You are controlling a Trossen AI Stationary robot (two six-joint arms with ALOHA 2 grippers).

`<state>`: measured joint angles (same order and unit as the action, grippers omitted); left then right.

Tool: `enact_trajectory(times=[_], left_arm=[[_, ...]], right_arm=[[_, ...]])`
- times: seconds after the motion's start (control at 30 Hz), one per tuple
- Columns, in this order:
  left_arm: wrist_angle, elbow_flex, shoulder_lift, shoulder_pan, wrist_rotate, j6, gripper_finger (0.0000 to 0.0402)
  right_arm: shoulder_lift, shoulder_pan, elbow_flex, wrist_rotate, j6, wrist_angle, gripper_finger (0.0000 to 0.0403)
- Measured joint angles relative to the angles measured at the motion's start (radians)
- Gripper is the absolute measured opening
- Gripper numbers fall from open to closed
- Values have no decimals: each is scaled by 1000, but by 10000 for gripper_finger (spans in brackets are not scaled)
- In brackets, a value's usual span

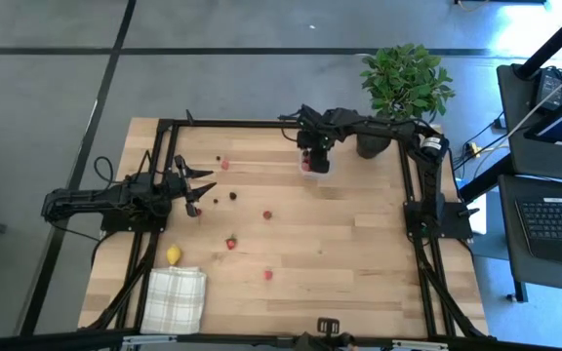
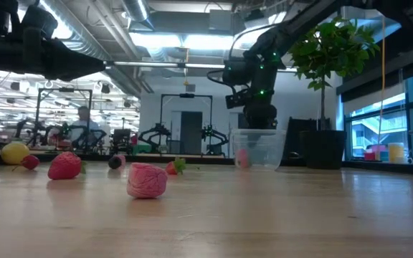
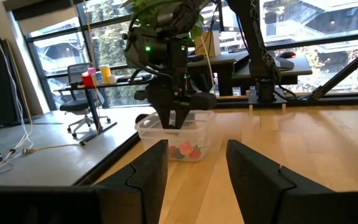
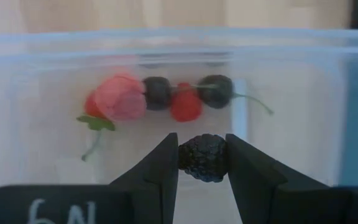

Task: Pick and placing Produce into tupperware
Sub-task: Put the right blackberry into the transparent bin

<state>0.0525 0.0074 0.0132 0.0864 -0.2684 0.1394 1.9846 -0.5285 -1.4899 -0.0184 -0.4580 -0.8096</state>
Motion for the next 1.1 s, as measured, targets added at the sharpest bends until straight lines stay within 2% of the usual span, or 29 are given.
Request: enact_trajectory(times=[0.5, 0.9, 1.1], left_arm=[[0, 0, 0, 0, 0, 0, 157], [0, 0, 0, 0, 0, 1, 157], [0, 0, 0, 0, 0, 1, 157]], right_arm=[[0, -6, 106, 16, -21, 80, 122], [0, -5, 108, 14, -19, 85, 123], [0, -5, 108, 13, -17, 85, 138]])
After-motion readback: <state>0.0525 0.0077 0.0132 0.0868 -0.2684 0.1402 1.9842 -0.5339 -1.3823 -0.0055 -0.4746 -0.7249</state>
